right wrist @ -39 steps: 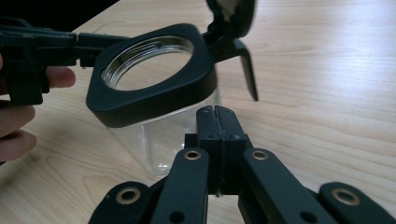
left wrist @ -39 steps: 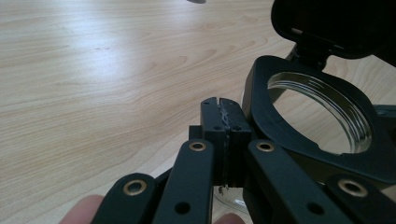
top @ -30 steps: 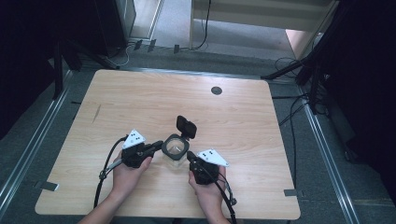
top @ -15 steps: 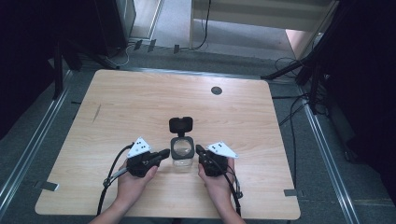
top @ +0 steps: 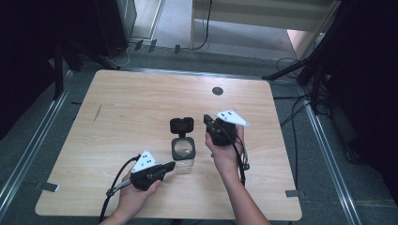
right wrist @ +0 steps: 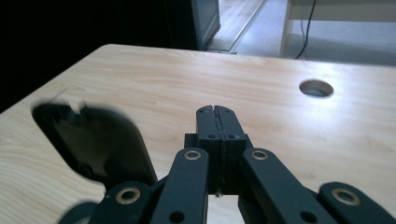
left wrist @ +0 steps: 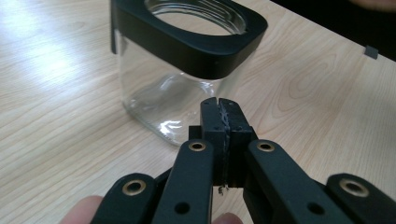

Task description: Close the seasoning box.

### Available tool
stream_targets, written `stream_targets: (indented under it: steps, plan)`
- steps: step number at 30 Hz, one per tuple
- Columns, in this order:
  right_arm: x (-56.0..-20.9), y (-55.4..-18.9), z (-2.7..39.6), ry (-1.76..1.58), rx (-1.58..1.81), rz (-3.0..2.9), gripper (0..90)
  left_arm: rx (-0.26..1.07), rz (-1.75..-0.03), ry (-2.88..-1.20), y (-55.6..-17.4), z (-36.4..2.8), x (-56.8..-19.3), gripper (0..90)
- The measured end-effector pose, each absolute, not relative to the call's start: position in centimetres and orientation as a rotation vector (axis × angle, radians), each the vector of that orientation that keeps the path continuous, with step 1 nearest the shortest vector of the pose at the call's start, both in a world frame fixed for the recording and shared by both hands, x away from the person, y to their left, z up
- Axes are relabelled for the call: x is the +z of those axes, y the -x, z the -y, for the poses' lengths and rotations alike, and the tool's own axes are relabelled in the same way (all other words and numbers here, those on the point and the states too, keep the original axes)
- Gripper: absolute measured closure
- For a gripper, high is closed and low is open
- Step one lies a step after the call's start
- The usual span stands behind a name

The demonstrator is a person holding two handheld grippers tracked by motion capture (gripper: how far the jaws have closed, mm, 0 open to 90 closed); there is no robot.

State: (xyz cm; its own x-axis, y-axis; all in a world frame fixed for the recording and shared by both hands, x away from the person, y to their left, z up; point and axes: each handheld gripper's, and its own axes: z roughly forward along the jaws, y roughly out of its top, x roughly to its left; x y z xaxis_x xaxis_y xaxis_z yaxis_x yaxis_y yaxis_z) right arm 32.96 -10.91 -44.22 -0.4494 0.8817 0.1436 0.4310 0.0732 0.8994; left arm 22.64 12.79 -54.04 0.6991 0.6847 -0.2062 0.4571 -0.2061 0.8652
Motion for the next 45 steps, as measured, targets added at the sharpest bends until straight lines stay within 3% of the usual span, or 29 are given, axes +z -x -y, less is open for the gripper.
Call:
stream_targets:
  steps: [9, 25, 31, 38, 45]
  plan:
    - [-41.0, -34.8, 8.5, -1.257, 1.401, -2.006, 90.0, 0.287, -0.875, -1.856, -22.9, -11.6, -54.3, 90.0]
    - [-42.0, -32.9, 5.8, -1.185, 1.367, -2.107, 90.0, 0.286, -0.878, -1.826, -23.3, -11.5, -54.3, 90.0]
    - [-43.2, -30.3, 6.5, -1.163, 1.377, -2.129, 90.0, 0.28, -0.897, -1.802, -23.4, -11.8, -54.1, 90.0]
    - [-46.8, -27.3, 7.2, -1.158, 1.331, -2.16, 90.0, 0.278, -0.905, -1.782, -23.6, -12.2, -53.9, 90.0]
    - [-48.0, -27.4, 7.4, -1.169, 1.314, -2.163, 90.0, 0.266, -0.924, -1.76, -24.0, -13.0, -53.8, 90.0]
